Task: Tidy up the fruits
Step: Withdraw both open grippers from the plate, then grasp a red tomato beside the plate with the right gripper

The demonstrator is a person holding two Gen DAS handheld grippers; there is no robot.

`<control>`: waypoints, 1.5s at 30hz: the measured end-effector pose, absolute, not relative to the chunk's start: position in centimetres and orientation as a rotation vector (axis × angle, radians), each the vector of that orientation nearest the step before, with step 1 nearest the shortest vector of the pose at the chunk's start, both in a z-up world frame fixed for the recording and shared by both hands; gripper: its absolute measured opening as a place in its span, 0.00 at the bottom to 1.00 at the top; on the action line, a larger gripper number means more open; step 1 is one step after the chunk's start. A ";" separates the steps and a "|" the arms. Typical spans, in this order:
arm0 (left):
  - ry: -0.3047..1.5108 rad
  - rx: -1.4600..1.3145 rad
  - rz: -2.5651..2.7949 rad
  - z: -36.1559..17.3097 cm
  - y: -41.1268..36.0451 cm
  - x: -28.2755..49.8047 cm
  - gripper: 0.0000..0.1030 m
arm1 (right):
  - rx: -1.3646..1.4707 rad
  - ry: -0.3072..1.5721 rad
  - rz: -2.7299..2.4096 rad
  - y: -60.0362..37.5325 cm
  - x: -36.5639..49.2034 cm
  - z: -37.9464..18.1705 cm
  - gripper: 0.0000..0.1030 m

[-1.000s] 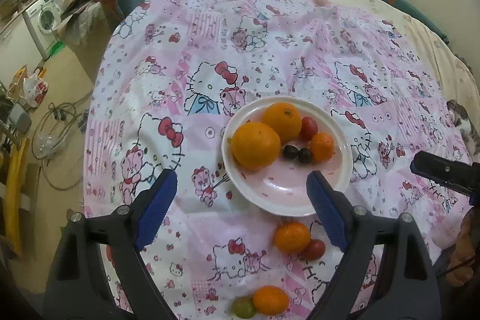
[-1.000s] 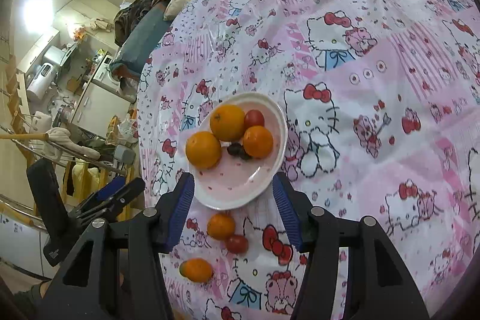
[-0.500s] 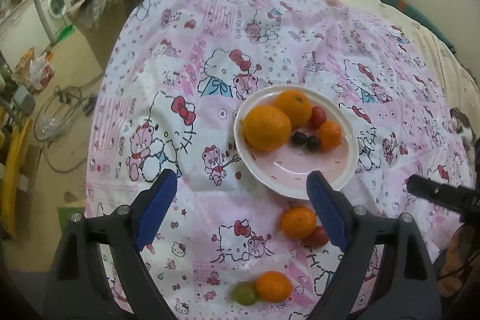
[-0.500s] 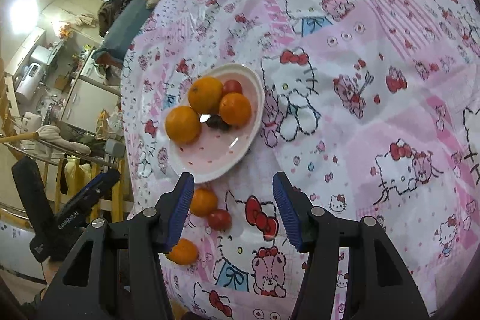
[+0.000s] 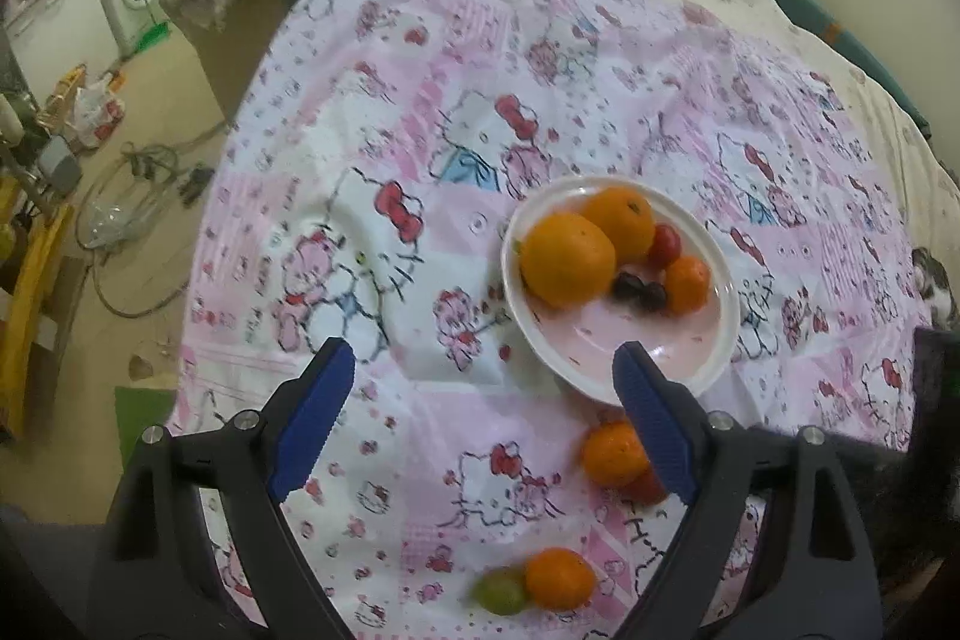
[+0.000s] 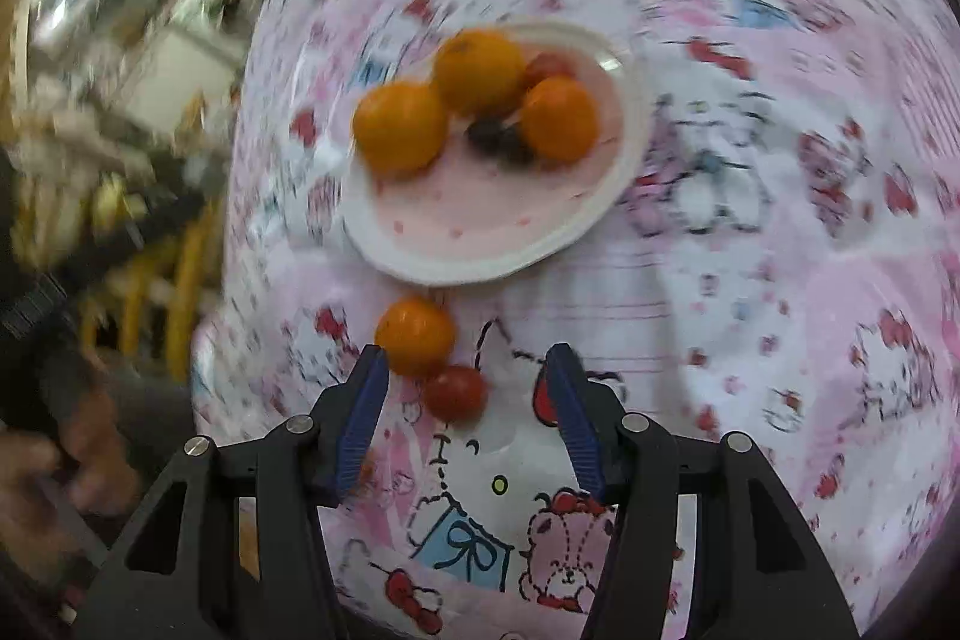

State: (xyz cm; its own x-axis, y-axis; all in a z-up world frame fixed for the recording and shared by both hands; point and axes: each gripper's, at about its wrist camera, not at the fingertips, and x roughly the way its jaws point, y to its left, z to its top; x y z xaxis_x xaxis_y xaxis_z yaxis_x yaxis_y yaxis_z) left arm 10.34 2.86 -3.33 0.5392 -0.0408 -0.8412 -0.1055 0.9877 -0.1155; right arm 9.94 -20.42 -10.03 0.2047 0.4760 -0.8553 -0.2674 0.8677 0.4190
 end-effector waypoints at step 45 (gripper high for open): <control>1.377 0.098 -0.179 -13.7 -9.3 12.6 0.62 | 0.280 1.143 0.339 -28.9 9.2 -7.2 0.34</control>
